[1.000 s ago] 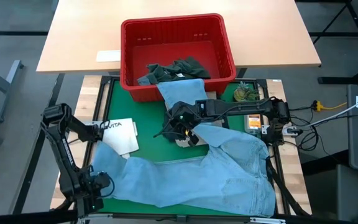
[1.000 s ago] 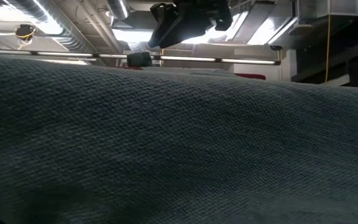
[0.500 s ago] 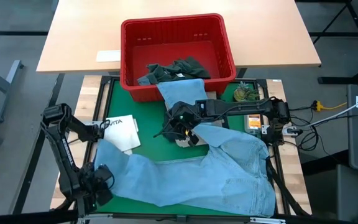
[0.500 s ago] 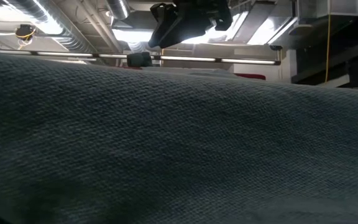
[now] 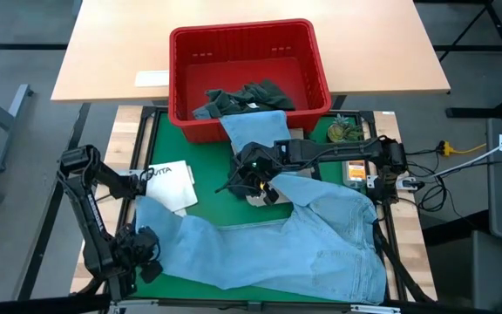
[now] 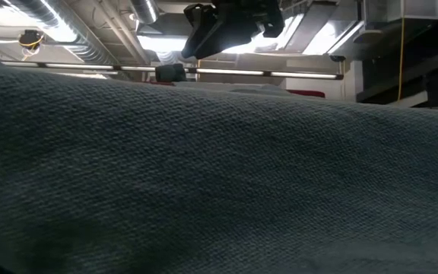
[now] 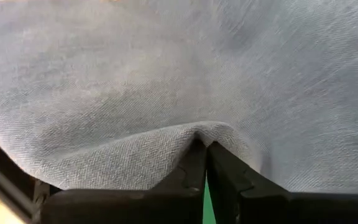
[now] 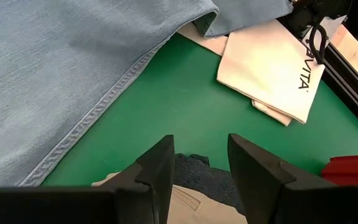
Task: Fold laundry
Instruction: Remove the blue pants from the laundry bin
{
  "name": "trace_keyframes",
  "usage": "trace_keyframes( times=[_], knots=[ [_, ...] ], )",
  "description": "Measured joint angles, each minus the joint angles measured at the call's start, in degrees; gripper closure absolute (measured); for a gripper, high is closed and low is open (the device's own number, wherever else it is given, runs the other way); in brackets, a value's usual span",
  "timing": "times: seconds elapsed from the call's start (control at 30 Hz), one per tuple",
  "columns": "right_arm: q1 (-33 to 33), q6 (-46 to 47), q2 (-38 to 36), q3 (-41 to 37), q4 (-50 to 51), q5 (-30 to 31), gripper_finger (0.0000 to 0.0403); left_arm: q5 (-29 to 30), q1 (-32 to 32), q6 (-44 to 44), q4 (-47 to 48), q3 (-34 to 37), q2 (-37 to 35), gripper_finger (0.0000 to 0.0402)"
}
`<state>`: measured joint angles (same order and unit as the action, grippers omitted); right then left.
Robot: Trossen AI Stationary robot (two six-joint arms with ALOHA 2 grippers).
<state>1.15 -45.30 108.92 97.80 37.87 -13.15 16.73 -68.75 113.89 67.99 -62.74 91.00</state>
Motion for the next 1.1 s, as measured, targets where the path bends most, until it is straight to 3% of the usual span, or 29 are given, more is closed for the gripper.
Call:
trace_keyframes(
  times=[0.23,0.43,0.7,0.9,1.1],
  knots=[
    [0.0,0.0,0.0,0.0,0.0,0.0,0.0253,4.8,1.3,-0.8,0.0,0.0,0.0,0.04],
    [0.0,0.0,0.0,0.0,0.1,0.0,0.0253,8.0,4.3,-6.5,-0.4,-0.3,-0.6,0.0401],
    [1.5,1.2,0.0,0.0,6.5,0.0,0.0253,19.1,8.8,-17.2,1.2,-5.0,-3.7,0.0401],
    [5.7,1.1,-0.7,0.0,8.4,3.6,0.0253,24.4,15.1,-28.9,-4.1,-5.6,-3.7,0.0401],
    [10.6,2.2,-3.7,0.0,15.1,11.5,0.0253,29.0,23.1,-49.7,-19.8,-5.6,-3.7,0.0401]
  ],
)
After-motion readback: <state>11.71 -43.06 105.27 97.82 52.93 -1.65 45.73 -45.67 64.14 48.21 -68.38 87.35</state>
